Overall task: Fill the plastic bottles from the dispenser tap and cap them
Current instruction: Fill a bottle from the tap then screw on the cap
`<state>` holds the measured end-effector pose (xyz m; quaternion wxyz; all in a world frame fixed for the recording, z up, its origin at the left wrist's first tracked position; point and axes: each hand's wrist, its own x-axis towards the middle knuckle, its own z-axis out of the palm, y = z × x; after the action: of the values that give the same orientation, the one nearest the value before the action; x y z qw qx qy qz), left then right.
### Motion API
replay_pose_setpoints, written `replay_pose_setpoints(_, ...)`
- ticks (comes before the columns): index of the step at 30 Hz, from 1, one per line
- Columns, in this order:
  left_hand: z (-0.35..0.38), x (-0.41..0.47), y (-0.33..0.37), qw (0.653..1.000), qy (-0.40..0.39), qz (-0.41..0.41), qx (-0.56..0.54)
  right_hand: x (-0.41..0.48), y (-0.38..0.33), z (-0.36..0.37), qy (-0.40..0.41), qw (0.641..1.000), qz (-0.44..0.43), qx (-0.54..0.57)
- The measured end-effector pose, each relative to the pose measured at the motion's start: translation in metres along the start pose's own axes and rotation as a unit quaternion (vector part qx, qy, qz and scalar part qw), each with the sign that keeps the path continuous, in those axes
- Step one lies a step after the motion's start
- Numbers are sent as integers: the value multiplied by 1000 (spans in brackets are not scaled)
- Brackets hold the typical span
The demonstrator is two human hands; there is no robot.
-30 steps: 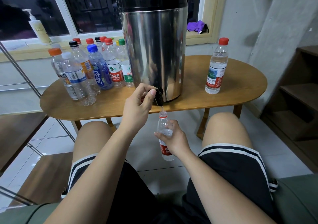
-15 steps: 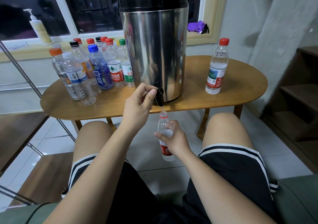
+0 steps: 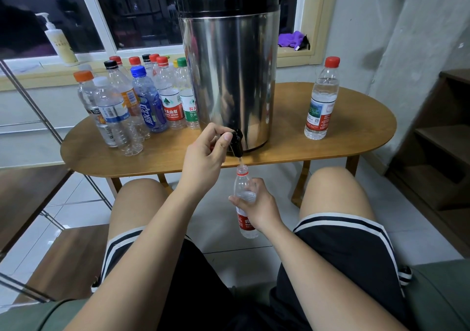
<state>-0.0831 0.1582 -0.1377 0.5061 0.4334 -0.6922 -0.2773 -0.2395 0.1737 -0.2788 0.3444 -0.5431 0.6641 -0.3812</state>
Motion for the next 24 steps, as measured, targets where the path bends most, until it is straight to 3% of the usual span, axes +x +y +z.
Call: replay_pose_setpoints(24, -1, 0, 1, 1000, -1, -2, 3, 3, 3, 3, 11, 1000, -5, 4)
